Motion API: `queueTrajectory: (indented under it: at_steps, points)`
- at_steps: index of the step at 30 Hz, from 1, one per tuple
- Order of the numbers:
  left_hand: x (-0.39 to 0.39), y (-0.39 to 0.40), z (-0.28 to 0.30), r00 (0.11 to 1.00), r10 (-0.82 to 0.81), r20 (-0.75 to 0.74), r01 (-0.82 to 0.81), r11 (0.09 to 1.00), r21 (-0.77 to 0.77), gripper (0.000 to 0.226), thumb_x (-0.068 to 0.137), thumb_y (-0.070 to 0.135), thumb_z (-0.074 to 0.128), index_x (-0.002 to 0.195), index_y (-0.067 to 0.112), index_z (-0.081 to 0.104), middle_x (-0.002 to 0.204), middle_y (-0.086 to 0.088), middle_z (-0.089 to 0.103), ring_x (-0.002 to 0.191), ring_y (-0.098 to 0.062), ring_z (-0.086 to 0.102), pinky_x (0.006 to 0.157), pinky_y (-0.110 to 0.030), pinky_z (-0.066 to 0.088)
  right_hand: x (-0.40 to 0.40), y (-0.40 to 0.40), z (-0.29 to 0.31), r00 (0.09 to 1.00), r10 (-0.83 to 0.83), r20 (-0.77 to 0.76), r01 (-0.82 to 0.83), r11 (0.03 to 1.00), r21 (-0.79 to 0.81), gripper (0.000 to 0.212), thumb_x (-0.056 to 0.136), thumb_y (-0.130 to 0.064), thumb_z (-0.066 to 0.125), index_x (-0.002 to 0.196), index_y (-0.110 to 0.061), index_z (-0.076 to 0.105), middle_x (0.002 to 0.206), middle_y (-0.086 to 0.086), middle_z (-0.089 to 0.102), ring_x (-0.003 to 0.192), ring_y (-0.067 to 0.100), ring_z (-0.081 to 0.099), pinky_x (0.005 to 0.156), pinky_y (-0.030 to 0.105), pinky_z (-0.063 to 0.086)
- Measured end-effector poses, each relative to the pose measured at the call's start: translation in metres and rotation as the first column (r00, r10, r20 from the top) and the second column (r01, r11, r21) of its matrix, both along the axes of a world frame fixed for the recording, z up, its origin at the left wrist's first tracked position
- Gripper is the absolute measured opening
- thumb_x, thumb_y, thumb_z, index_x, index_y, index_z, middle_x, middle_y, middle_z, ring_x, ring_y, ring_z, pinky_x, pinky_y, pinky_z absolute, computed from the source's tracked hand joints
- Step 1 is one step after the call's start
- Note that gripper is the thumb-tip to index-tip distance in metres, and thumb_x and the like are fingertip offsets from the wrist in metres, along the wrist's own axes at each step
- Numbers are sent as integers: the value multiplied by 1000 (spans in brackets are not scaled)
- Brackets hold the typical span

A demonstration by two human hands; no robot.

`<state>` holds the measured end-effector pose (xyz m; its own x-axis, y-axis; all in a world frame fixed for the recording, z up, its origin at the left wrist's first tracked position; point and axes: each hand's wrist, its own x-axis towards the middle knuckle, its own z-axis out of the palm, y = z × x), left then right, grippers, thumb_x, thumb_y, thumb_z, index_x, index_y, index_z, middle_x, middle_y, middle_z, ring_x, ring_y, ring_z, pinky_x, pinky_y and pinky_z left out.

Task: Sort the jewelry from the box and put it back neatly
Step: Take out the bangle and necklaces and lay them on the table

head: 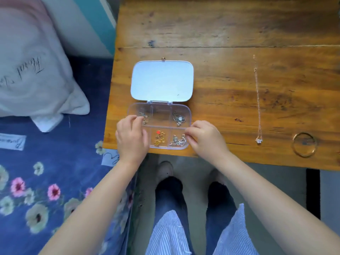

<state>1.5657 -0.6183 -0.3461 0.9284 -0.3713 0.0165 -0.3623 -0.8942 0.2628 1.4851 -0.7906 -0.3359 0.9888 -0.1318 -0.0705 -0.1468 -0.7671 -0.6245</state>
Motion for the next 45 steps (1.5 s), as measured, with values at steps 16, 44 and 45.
queueTrajectory:
  at_steps: [16, 44, 45]
  points:
    - [29, -24, -7, 787, -293, -543, 508, 807, 301, 29, 88, -3, 50, 115, 1, 57, 122, -15, 54, 117, -31, 45, 87, -34, 46, 45, 54, -5, 885, 50, -463, -285, 844, -454, 12, 71, 0, 62, 80, -6, 67, 85, 11, 70, 87, 28, 58, 56, 28, 37]
    - [24, -29, -20, 737, -459, -496, 657, 661, 364, 24, 91, 5, 49, 114, 7, 55, 111, -12, 57, 98, -32, 63, 73, -37, 51, 13, 37, -4, 918, -217, -333, 187, 975, -119, 18, 88, -4, 47, 91, 4, 63, 96, 22, 57, 88, 36, 58, 71, 42, 49]
    - [24, -32, -19, 731, -462, -502, 667, 637, 386, 24, 90, 1, 49, 113, 4, 56, 112, -13, 56, 98, -33, 62, 74, -38, 51, 12, 37, -6, 922, -221, -317, 194, 974, -115, 18, 88, -4, 47, 91, 5, 63, 96, 22, 58, 87, 36, 58, 70, 42, 49]
